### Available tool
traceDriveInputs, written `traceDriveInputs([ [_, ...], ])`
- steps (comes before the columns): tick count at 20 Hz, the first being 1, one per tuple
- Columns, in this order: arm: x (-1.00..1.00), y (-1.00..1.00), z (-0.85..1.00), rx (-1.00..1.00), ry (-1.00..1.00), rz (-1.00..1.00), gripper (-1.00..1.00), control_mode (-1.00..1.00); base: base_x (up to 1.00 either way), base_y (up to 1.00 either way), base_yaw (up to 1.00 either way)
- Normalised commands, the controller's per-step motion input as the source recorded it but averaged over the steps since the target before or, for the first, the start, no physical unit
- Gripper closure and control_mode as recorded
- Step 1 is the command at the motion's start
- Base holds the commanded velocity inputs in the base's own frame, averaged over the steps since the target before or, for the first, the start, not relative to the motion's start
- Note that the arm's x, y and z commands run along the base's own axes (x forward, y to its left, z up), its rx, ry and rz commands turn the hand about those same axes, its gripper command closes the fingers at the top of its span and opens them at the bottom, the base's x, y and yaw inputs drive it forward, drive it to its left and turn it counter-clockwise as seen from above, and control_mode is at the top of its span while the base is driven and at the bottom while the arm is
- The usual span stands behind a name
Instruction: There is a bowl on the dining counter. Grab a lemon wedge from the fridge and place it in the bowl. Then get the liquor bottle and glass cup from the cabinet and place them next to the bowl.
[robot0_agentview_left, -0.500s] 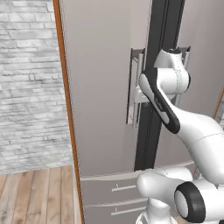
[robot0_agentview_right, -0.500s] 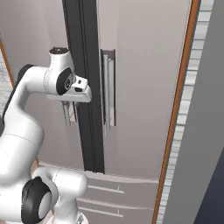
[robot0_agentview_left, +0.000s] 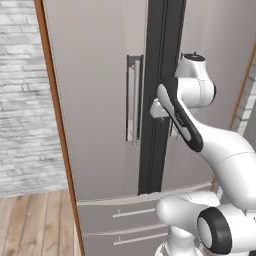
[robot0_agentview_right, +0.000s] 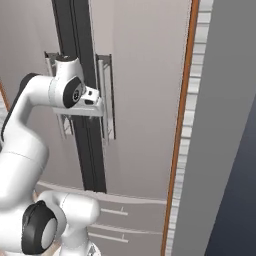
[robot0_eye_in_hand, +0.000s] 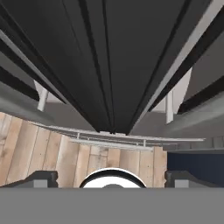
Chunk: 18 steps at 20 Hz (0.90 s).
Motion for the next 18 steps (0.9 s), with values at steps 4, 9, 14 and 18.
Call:
traceDriveInputs([
  [4,0.0,0.0,0.0,0.0,0.0,0.0,-1.0,1.0,-0.66,-0.37,0.0],
  [9,0.0,0.0,0.0,0.0,0.0,0.0,-1.0,1.0,-0.38,0.02,0.0],
  [14,0.0,0.0,0.0,0.0,0.0,0.0,-1.0,1.0,0.03,0.17,0.0],
  [18,0.0,0.0,0.0,0.0,0.0,0.0,-1.0,1.0,0.07,0.17,0.0],
])
